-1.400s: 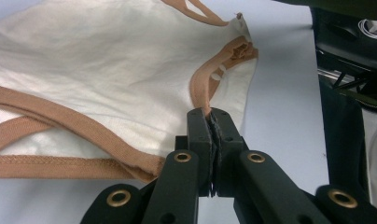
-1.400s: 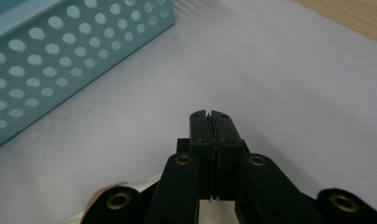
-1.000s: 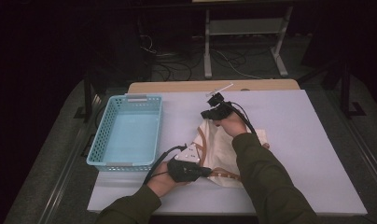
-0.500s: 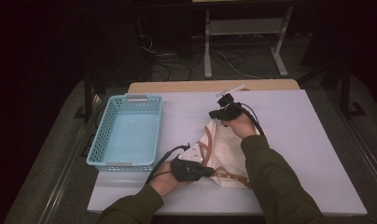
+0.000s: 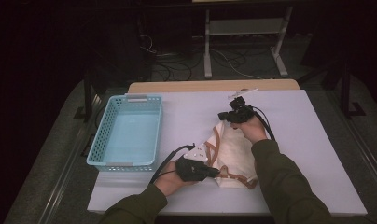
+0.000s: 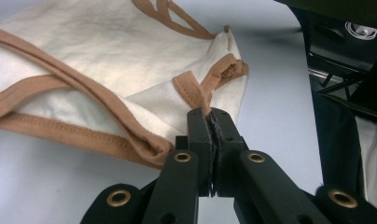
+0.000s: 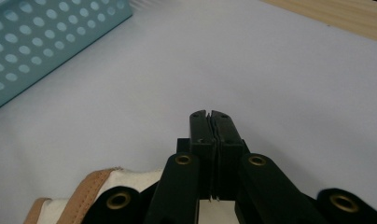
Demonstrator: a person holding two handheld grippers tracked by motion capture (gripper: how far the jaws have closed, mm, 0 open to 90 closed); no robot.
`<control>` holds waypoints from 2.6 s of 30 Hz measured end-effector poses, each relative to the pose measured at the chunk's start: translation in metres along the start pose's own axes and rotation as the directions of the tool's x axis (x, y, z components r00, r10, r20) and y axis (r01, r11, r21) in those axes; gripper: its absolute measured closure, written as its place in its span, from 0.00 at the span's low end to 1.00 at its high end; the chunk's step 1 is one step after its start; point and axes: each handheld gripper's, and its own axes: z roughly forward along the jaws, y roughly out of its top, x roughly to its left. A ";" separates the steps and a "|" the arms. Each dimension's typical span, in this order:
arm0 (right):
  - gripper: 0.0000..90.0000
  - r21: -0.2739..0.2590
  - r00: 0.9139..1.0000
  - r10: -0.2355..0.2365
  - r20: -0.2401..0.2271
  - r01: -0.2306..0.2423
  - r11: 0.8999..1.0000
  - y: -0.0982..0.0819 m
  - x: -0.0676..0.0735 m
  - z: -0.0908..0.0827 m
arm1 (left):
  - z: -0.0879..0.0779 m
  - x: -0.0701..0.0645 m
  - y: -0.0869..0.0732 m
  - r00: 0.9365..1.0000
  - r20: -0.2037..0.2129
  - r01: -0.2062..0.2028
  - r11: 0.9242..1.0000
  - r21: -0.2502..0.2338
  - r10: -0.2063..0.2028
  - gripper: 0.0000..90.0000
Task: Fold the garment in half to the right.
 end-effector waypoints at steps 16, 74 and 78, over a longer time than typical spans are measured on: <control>0.97 -0.021 0.999 0.025 0.020 -0.025 0.999 -0.018 -0.016 -0.016 | 0.016 -0.002 0.011 0.999 0.028 -0.025 1.000 0.007 0.025 0.97; 0.97 -0.103 0.991 0.109 0.075 -0.101 0.990 -0.063 -0.058 -0.064 | 0.053 -0.008 0.048 0.991 0.119 -0.059 0.998 -0.020 0.061 0.97; 0.97 -0.105 0.990 0.117 0.081 -0.108 0.989 -0.065 -0.062 -0.066 | 0.058 -0.010 0.051 0.990 0.124 -0.057 0.998 -0.020 0.059 0.97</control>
